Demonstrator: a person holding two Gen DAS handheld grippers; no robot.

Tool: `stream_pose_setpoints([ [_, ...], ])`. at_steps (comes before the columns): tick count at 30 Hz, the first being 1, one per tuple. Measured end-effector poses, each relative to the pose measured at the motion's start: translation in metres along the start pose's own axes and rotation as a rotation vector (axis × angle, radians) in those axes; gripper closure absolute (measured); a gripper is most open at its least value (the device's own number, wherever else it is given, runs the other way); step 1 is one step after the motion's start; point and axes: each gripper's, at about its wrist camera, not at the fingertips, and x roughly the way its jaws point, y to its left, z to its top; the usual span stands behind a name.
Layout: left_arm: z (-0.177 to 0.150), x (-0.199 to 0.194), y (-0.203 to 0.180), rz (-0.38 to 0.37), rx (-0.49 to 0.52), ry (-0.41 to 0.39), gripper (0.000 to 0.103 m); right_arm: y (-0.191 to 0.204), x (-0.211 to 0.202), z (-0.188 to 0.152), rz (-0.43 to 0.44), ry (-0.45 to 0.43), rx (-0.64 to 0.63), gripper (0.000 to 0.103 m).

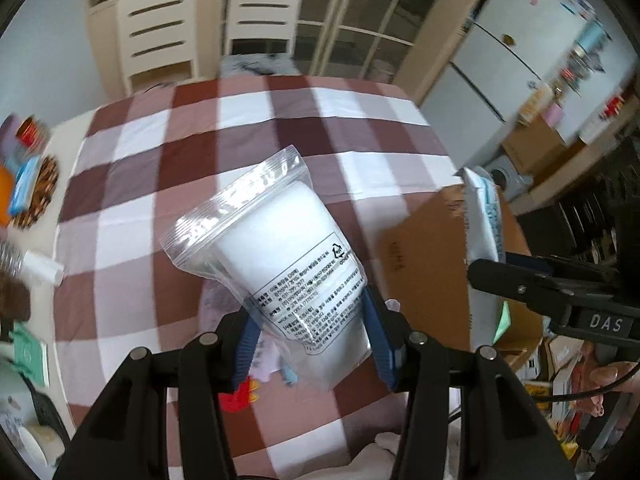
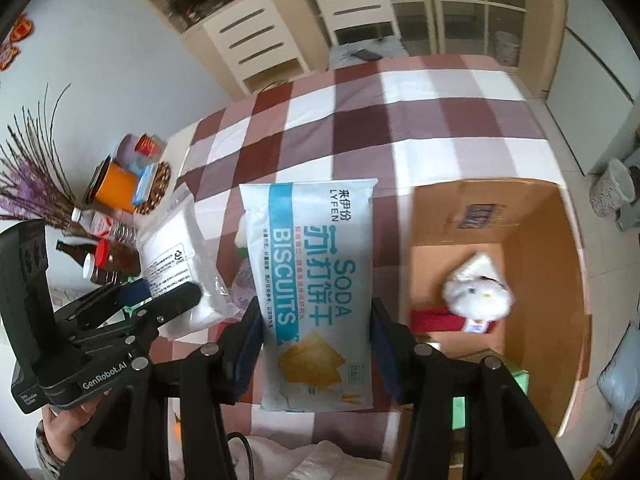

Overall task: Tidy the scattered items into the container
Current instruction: 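Carry the biscuit pack and cotton bag over the cardboard box with both tools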

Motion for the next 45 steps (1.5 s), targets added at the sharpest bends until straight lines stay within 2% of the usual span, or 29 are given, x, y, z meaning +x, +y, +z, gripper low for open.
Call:
stream_pose_setpoints([
  [16,0.027,0.03,-0.136,-0.11,0.29,0.046,0.053,-0.092,-0.048,-0.026,-0.085,-0.085,0.2,0.051],
  [23,0.028,0.051,-0.175,-0.145,0.361,0.09,0.053,-0.121,-0.058,-0.039,-0.116,-0.107,0.286,0.051],
  [29,0.029,0.067,-0.192,-0.139,0.392,0.129,0.053,-0.136,-0.055,-0.042,-0.116,-0.101,0.321,0.051],
  [45,0.036,0.086,-0.178,-0.113,0.353,0.165,0.053,-0.137,-0.037,-0.029,-0.109,-0.069,0.317,0.051],
])
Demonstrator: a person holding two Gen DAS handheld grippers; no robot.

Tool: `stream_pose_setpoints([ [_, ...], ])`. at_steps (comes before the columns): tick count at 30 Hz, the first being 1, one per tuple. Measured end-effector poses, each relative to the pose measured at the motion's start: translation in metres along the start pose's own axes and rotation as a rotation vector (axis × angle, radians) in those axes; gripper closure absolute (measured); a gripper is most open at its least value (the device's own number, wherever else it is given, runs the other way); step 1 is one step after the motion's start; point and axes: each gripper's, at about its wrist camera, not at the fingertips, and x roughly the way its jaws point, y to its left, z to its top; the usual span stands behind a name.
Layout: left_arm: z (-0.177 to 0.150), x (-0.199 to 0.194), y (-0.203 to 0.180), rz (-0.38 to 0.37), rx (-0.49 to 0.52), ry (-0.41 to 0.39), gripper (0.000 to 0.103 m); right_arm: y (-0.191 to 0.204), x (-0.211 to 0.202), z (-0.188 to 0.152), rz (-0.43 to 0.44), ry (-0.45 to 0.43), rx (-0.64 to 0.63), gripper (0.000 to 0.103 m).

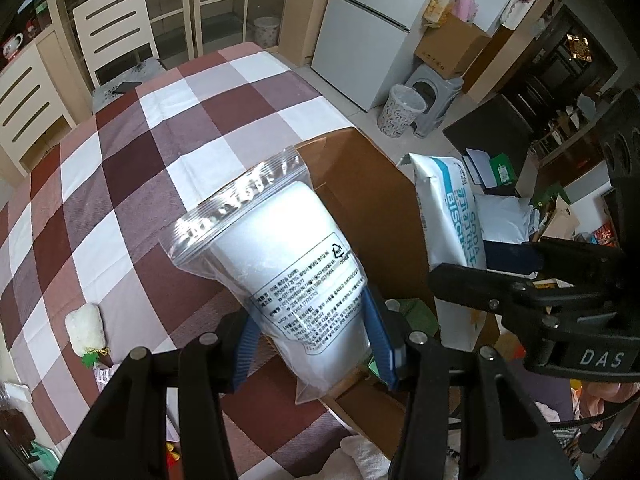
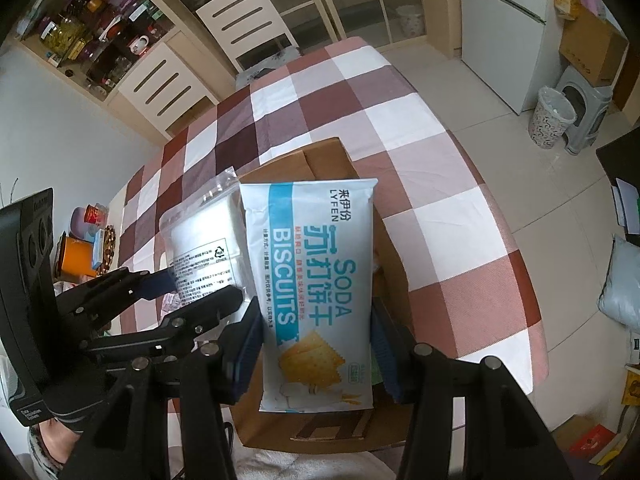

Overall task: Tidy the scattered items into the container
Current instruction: 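Carry the biscuit pack and cotton bag over the cardboard box with both tools, then open both tools to drop the biscuit pack and cotton bag inside, then grasp the pink snack bag with the left tool while the right tool grasps the blue pompom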

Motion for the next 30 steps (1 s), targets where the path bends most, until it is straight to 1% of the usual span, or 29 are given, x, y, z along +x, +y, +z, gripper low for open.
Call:
stream_pose_setpoints([
  [4,0.001,0.004,0.0,-0.004,0.001,0.01,0.052,-0.002,0.004,0.002,-0.007,0.009,0.009,0.051],
  [7,0.001,0.006,0.001,-0.011,-0.005,0.017,0.05,-0.002,0.008,0.004,-0.001,0.039,0.012,0.051],
  [9,0.002,0.006,0.001,-0.003,-0.012,0.02,0.048,-0.001,0.01,0.005,0.0,0.055,0.021,0.051],
  [11,0.002,0.004,0.004,0.001,-0.022,0.017,0.041,-0.002,0.01,0.006,-0.004,0.063,0.03,0.051],
  [14,0.002,-0.002,0.007,0.003,-0.034,-0.003,0.033,-0.001,0.006,0.007,-0.021,0.054,0.031,0.05],
  [19,0.0,-0.018,0.016,0.013,-0.063,-0.039,0.032,0.003,-0.006,0.011,-0.018,0.017,0.032,0.05],
  [24,-0.007,-0.033,0.034,0.031,-0.11,-0.065,0.032,0.013,-0.015,0.016,-0.005,-0.01,0.025,0.05],
  [27,-0.018,-0.043,0.052,0.05,-0.158,-0.081,0.032,0.021,-0.016,0.016,0.002,-0.011,0.012,0.05],
  [30,-0.033,-0.052,0.078,0.071,-0.229,-0.093,0.032,0.035,-0.014,0.014,0.012,-0.002,-0.006,0.05],
])
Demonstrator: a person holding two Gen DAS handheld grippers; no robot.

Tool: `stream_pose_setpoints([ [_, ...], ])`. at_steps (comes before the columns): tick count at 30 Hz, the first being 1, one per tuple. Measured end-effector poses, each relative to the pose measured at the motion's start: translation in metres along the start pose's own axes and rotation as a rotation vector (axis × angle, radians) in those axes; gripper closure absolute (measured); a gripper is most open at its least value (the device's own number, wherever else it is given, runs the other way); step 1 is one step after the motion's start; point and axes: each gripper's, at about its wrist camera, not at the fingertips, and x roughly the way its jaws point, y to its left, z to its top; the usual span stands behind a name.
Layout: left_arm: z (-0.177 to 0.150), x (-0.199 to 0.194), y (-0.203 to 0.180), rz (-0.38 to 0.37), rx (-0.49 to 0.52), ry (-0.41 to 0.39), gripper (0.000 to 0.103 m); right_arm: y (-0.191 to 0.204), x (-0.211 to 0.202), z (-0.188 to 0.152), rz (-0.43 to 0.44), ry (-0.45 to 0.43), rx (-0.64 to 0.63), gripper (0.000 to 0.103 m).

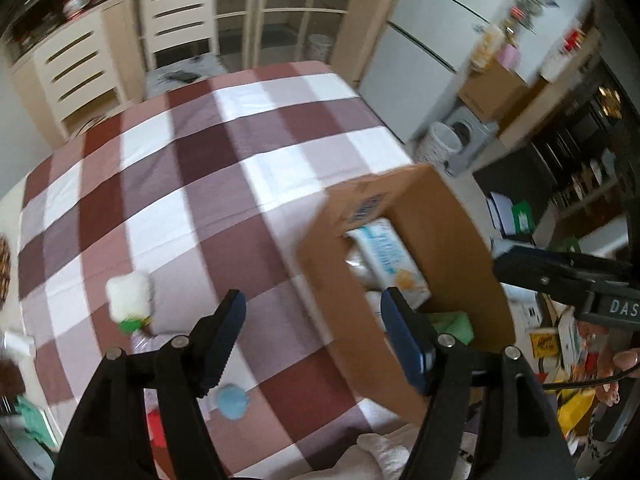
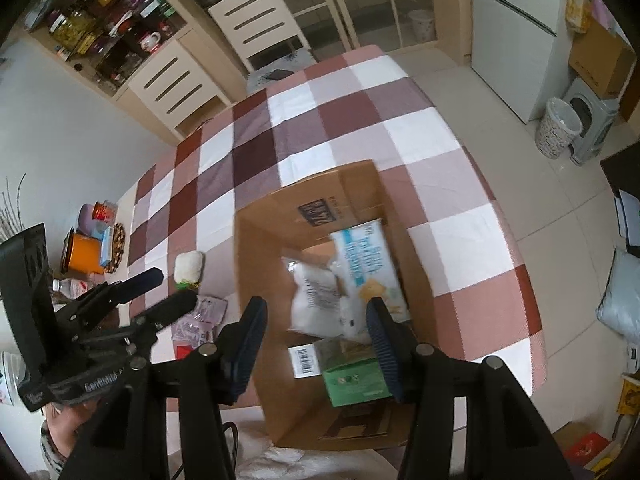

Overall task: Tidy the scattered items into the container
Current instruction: 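Grasp the pink snack bag with the left tool while the right tool grasps the blue pompom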

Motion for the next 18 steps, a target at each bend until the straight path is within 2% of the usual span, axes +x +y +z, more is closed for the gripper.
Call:
stream_pose_setpoints([
  [6,-0.034,-0.014,0.078,0.08,-0.18,-0.006,0.032,0.042,0.012,-0.003,0.015,0.024,-0.065,0.05],
  [11,-0.082,-0.018,0.145,0.162,-0.337,0.029,0.031,0.091,0.027,-0.005,0.048,0.06,-0.171,0.05],
  [14,-0.11,-0.01,0.176,0.168,-0.421,0.069,0.031,0.122,0.044,-0.009,0.069,0.098,-0.25,0.049],
  [18,-0.136,0.002,0.197,0.153,-0.486,0.098,0.031,0.162,0.077,-0.022,0.08,0.175,-0.377,0.047],
])
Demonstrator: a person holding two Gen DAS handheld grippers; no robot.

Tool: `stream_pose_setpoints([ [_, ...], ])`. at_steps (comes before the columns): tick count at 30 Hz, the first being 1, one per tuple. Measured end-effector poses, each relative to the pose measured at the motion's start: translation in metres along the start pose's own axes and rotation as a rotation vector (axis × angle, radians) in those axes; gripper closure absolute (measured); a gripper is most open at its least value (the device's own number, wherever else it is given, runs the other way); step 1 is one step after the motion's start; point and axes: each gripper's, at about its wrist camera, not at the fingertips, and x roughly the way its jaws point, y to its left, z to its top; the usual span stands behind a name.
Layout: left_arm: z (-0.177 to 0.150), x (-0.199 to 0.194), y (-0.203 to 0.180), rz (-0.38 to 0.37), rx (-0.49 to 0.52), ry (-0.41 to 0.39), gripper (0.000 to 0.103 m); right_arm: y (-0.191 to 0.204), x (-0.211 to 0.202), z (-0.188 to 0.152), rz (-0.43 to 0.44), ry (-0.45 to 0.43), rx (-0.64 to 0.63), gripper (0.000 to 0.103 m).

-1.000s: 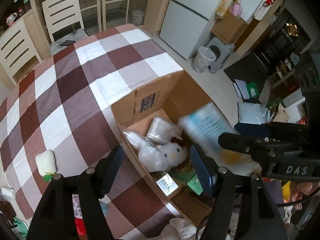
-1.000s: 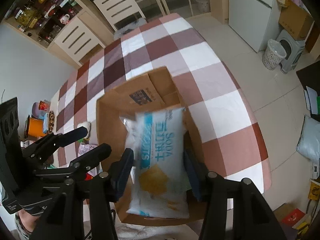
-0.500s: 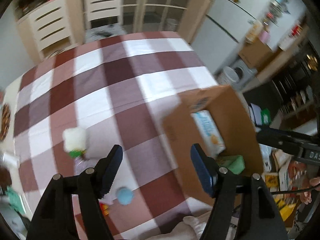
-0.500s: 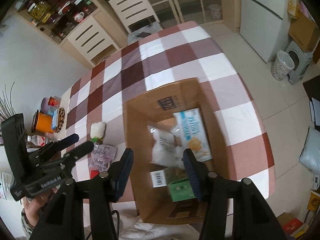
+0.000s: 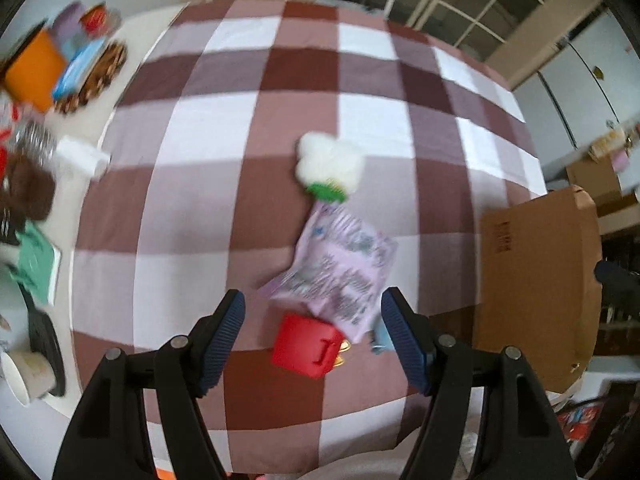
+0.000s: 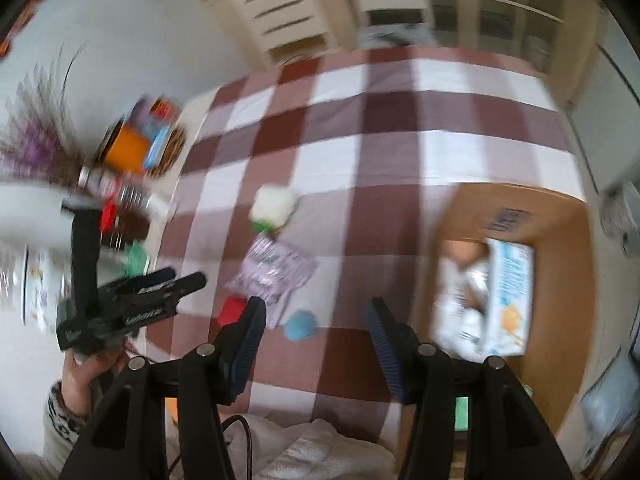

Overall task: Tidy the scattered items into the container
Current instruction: 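Grasp the pink snack bag with the left tool while the right tool grasps the blue pompom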

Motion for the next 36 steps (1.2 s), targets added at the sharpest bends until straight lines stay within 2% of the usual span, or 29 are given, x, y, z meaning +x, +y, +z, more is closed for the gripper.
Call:
stream_pose_setpoints([
  [4,-0.003,0.02,0.004,-0.009,0.015,0.026,0.031,0.024,0.047,-0.004,-0.007,0.103,-0.09,0.047],
  [8,0.0,0.045,-0.011,-0.04,0.092,0.071,0.031,0.034,0.085,-0.019,-0.016,0.177,-0.133,0.047],
  [12,0.006,0.071,-0.03,-0.082,0.16,0.114,0.031,0.035,0.11,-0.031,-0.047,0.202,-0.174,0.047],
  [17,0.011,0.104,-0.045,-0.032,0.231,0.16,0.031,0.027,0.136,-0.041,-0.038,0.22,-0.159,0.047],
  [21,0.014,0.11,-0.04,-0.046,0.214,0.149,0.029,0.03,0.158,-0.046,-0.043,0.223,-0.195,0.047],
  [24,0.014,0.108,-0.034,-0.031,0.194,0.125,0.031,0.038,0.17,-0.048,-0.056,0.212,-0.24,0.047],
  [26,0.013,0.106,-0.028,-0.027,0.178,0.117,0.037,0.042,0.178,-0.049,-0.069,0.216,-0.262,0.047],
  [29,0.012,0.102,-0.017,-0.033,0.142,0.106,0.038,0.044,0.191,-0.05,-0.096,0.24,-0.284,0.048],
  [32,0.011,0.1,-0.004,-0.026,0.113,0.098,0.039,0.044,0.197,-0.051,-0.128,0.248,-0.288,0.054],
  [34,0.01,0.097,0.004,-0.025,0.085,0.093,0.04,0.043,0.195,-0.05,-0.133,0.248,-0.283,0.062],
  [35,0.009,0.096,0.008,-0.025,0.071,0.09,0.042,0.042,0.193,-0.048,-0.141,0.247,-0.275,0.071],
  [36,0.01,0.095,0.011,-0.025,0.061,0.089,0.042,0.04,0.192,-0.047,-0.141,0.248,-0.263,0.075],
])
